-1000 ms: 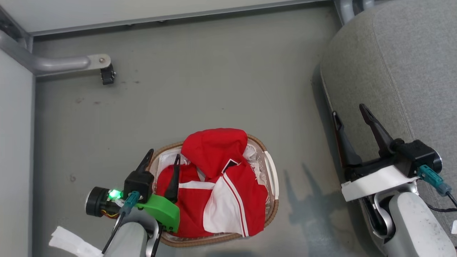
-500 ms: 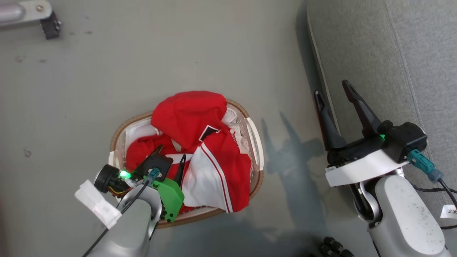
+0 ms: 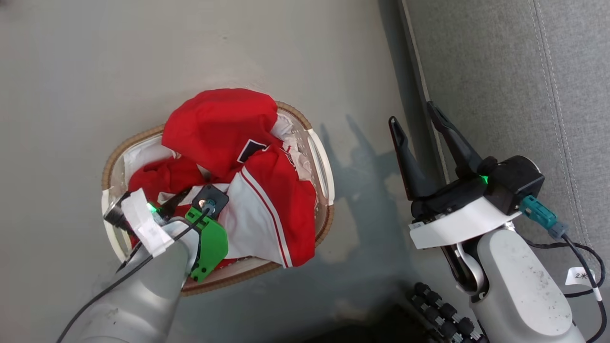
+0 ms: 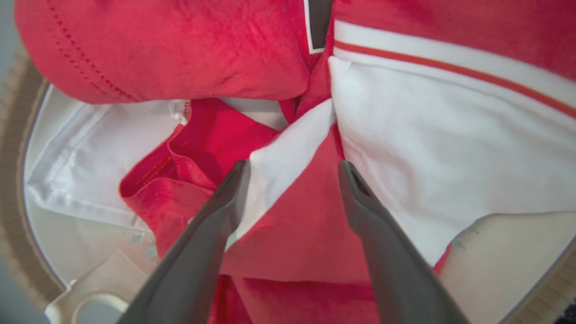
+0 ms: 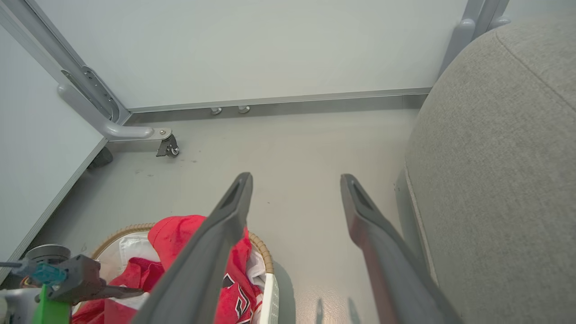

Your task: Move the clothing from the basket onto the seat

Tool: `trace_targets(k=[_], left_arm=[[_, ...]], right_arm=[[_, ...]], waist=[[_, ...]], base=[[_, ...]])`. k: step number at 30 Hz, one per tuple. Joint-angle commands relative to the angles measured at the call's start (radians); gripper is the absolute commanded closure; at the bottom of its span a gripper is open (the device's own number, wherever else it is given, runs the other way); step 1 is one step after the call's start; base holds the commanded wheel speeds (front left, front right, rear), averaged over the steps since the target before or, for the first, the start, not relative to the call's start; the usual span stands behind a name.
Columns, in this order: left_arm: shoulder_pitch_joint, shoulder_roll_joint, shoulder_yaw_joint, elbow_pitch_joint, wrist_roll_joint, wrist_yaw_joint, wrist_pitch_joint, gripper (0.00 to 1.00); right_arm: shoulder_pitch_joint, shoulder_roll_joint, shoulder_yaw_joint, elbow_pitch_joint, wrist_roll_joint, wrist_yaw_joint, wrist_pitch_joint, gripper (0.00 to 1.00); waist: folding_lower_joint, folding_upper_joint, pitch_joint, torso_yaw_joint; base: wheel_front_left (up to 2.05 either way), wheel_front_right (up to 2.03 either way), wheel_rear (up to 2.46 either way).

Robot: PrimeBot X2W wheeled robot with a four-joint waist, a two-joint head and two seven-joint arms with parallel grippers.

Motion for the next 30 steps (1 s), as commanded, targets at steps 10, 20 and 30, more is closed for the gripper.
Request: trace_targets(k=[10, 20, 30], left_arm=[[-0.090, 0.034, -0.076, 0.034, 0.056, 0.003, 0.175, 0.00], [-0.095, 0.083, -0.164, 0.040, 0.068, -0.026, 0.239, 0.00], [-0.057, 0.112, -0.236, 0.041, 0.008, -0.026, 0.140, 1.00]], right_arm=[[-0.030, 0.018, 0.040, 0.001, 0.019, -0.001, -0.005, 0.00], [-0.061, 0.024, 0.070, -0.007, 0.011, -0.001, -0.005, 0.00], [-0.073, 0.025, 0.066, 0.010, 0.014, -0.001, -0.005, 0.00]], waist=[[-0.0001, -0.0001, 0.074, -0.051], [-0.0001, -0.0001, 0.117, -0.086], [-0.0001, -0.0001, 0.076, -0.085]], base=[[0.00, 0.00, 0.00], [0.00, 0.00, 0.00], [0.00, 0.00, 0.00]])
